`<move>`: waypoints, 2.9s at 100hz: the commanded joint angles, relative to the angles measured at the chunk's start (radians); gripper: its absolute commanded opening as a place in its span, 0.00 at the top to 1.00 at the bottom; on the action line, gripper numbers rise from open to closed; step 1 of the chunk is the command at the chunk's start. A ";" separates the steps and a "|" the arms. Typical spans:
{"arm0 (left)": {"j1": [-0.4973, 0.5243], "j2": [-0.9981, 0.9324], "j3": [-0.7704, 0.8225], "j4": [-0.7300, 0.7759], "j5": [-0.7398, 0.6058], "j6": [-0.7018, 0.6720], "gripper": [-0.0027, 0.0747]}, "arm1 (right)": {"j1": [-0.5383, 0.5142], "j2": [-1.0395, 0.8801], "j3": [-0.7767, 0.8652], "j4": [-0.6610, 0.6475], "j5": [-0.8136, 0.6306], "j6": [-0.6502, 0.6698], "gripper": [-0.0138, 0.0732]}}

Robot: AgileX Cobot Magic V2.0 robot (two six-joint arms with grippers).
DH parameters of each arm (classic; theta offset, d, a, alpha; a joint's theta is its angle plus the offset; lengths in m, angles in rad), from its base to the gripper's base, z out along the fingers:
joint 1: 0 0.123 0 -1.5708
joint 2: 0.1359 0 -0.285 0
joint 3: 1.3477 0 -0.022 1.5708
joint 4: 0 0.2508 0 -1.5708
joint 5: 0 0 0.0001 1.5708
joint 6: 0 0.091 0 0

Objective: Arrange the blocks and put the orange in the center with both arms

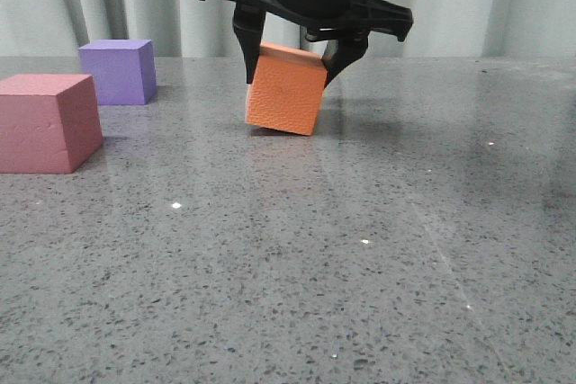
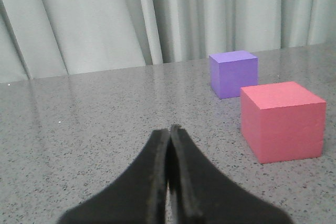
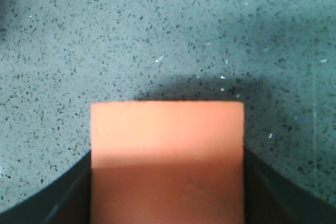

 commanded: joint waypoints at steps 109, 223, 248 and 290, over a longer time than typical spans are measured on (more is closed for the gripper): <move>-0.003 -0.034 0.055 -0.002 -0.076 -0.006 0.99 | -0.005 -0.544 0.040 -0.315 0.107 -0.275 0.54; -0.003 -0.034 0.055 -0.002 -0.076 -0.006 0.99 | -0.005 -1.171 0.672 -0.343 0.028 -0.274 0.92; -0.003 -0.034 0.055 -0.002 -0.076 -0.006 0.99 | -0.008 -1.199 0.756 -0.441 0.007 -0.254 0.92; -0.003 -0.034 0.055 -0.002 -0.076 -0.006 0.99 | -0.340 -1.534 1.116 -0.216 -0.301 -0.334 0.92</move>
